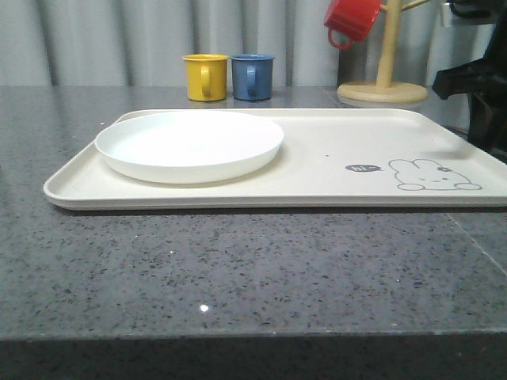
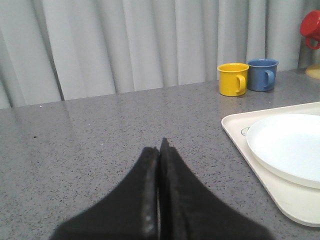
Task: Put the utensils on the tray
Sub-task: 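Lower the right gripper and grasp the steel fork, then carry the fork onto the tray beside the plate and release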
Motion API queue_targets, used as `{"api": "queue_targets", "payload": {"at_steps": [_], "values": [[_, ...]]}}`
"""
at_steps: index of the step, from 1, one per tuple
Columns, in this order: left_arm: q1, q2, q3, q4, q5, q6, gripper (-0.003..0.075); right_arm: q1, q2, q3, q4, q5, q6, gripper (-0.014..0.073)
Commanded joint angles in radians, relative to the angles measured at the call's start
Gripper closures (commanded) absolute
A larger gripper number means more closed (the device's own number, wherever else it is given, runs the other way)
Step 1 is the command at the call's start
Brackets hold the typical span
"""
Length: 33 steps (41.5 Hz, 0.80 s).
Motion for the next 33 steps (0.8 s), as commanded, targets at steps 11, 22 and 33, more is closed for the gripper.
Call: {"api": "queue_targets", "payload": {"at_steps": [11,22,33], "values": [[0.000,0.010,-0.028,-0.012,-0.085,-0.011,0.0739,-0.002,-0.033,-0.025,-0.010,-0.006,-0.011,0.0693],[0.000,0.010,-0.028,-0.012,-0.085,-0.011,0.0739,-0.004,-0.123,-0.026,-0.049,0.002,0.076,0.0694],[0.000,0.010,-0.028,-0.012,-0.085,-0.011,0.0739,0.097,-0.199,-0.064,-0.055,0.088,0.129,0.0694]]}}
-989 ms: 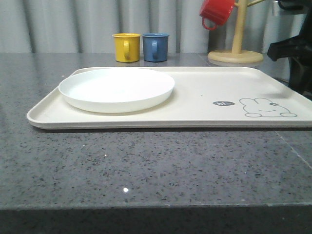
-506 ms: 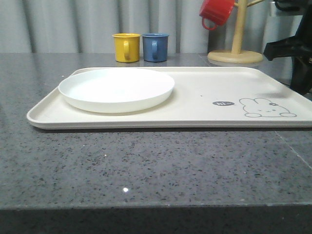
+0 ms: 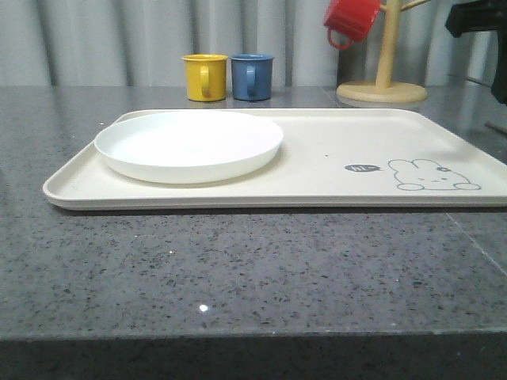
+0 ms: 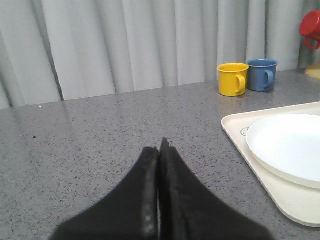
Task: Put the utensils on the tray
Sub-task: 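Carry the fork onto the tray beside the plate and release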
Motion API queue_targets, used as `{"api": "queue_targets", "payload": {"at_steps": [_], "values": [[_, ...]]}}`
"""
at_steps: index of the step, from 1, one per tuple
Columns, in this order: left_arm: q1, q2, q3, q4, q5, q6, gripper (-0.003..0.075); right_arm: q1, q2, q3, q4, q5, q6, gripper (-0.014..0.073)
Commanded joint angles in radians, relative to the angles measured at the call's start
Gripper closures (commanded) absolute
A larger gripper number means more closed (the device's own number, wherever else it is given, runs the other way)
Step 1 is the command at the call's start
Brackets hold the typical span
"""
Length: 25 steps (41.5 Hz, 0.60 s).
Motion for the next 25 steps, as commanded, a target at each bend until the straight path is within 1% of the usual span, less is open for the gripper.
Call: {"api": "queue_targets", "payload": {"at_steps": [1,7,13,20,25], "values": [[0.000,0.010,-0.028,-0.012,-0.085,-0.009,0.0739,0.059,-0.043,-0.059,-0.015,0.011,0.018,0.0694],[0.000,0.010,-0.028,-0.012,-0.085,-0.009,0.0739,0.177,-0.021,-0.105,-0.015,0.013,0.091,0.0694],[0.000,0.010,-0.028,-0.012,-0.085,-0.009,0.0739,0.288,0.047,-0.170,-0.015,0.015,0.162,0.0694],[0.000,0.010,-0.028,-0.012,-0.085,-0.009,0.0739,0.359,0.142,-0.246,-0.015,0.015,0.250,0.0694],[0.000,0.010,-0.028,-0.012,-0.085,-0.009,0.0739,0.374,0.197,-0.275,-0.015,0.018,0.296,0.0694]]}}
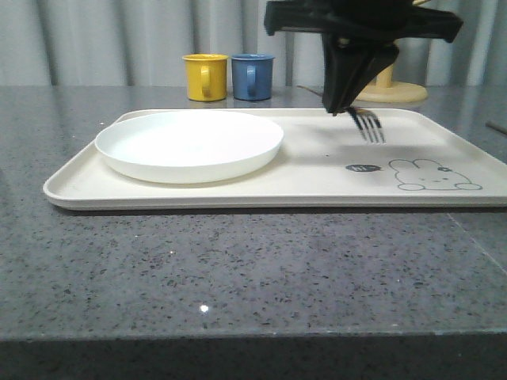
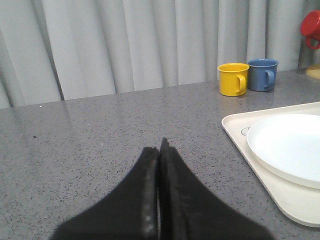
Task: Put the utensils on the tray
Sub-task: 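Carry the fork onto the tray beside the plate and release, then move the right gripper back and grasp the steel chopsticks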
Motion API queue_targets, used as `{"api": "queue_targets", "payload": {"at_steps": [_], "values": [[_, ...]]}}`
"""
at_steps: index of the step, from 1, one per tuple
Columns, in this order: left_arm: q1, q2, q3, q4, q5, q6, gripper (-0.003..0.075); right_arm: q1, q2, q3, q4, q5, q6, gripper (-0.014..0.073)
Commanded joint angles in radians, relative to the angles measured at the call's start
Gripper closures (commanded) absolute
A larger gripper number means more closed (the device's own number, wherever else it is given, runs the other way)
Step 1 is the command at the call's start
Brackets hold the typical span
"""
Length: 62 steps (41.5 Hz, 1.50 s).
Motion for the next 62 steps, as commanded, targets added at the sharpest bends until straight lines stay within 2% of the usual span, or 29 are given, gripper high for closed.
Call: {"api": "queue_targets", "payload": {"at_steps": [1,8,18,21,32,36,42,48,56,62], "values": [[0.000,0.010,-0.028,-0.011,-0.085,-0.009,0.0739,0.004,-0.005,-0.048,-0.015,-0.029,0.048,0.0694],[0.000,0.010,-0.028,-0.011,-0.085,-0.009,0.0739,0.004,0.033,-0.049,-0.021,-0.023,0.135,0.0694],[0.000,0.010,-0.028,-0.011,-0.085,-0.009,0.0739,0.004,0.058,-0.051,-0.008,-0.024,0.143,0.0671],[0.000,0.010,-0.028,-0.011,-0.085,-0.009,0.0739,0.004,0.059,-0.051,-0.005,-0.022,0.143,0.0617],[0.000,0.010,-0.028,-0.011,-0.085,-0.009,0.0739,0.003,0.034,-0.053,-0.005,-0.021,0.143,0.0316],[0.000,0.010,-0.028,-0.011,-0.085,-0.009,0.0739,0.003,0.003,-0.054,-0.032,-0.022,0.143,0.0272],[0.000,0.010,-0.028,-0.011,-0.085,-0.009,0.0739,-0.015,-0.056,-0.054,-0.064,-0.021,0.114,0.0273],[0.000,0.010,-0.028,-0.011,-0.085,-0.009,0.0739,-0.088,-0.103,-0.053,-0.061,0.030,0.013,0.0273],[0.000,0.010,-0.028,-0.011,-0.085,-0.009,0.0739,-0.244,-0.124,-0.050,-0.061,0.135,-0.120,0.0273],[0.000,0.010,-0.028,-0.011,-0.085,-0.009,0.0739,-0.357,-0.126,-0.050,-0.057,0.161,-0.198,0.0273]]}}
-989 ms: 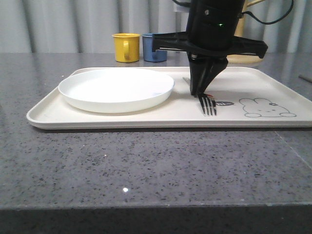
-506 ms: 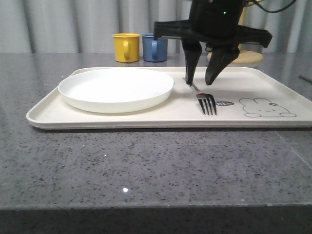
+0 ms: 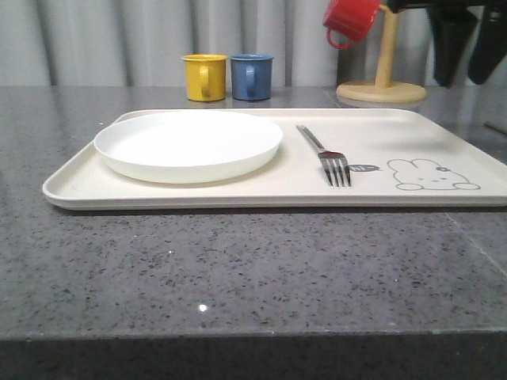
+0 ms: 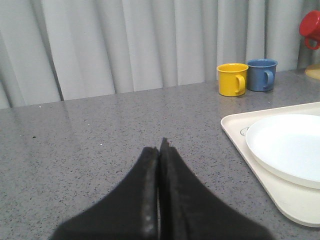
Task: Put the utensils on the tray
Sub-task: 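Move the right gripper back and grasp the steel chopsticks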
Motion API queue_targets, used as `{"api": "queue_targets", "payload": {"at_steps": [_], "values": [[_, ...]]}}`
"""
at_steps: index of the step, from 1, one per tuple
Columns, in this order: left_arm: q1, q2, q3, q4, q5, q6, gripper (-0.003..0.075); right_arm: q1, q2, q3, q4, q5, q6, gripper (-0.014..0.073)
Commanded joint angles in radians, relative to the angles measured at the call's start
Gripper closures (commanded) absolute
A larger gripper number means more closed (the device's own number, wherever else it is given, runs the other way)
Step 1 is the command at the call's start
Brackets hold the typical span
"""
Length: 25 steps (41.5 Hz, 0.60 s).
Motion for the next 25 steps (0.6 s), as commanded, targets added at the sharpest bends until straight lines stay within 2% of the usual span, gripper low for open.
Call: {"api": "queue_targets", "payload": {"at_steps": [1,15,25], "values": [[0.000,0.010,-0.028,-0.011,-0.085,-0.009,0.0739,-0.078,-0.051,-0.028,-0.019,-0.007,-0.069,0.0273],[0.000,0.010,-0.028,-0.011,-0.085,-0.009,0.0739,-0.277,-0.018,-0.027,0.086,0.032,-0.246,0.0273],[0.000,0.010,-0.028,-0.011,-0.085,-0.009,0.0739,-0.294,0.054,-0.027,0.093,0.042,-0.278,0.0277]]}}
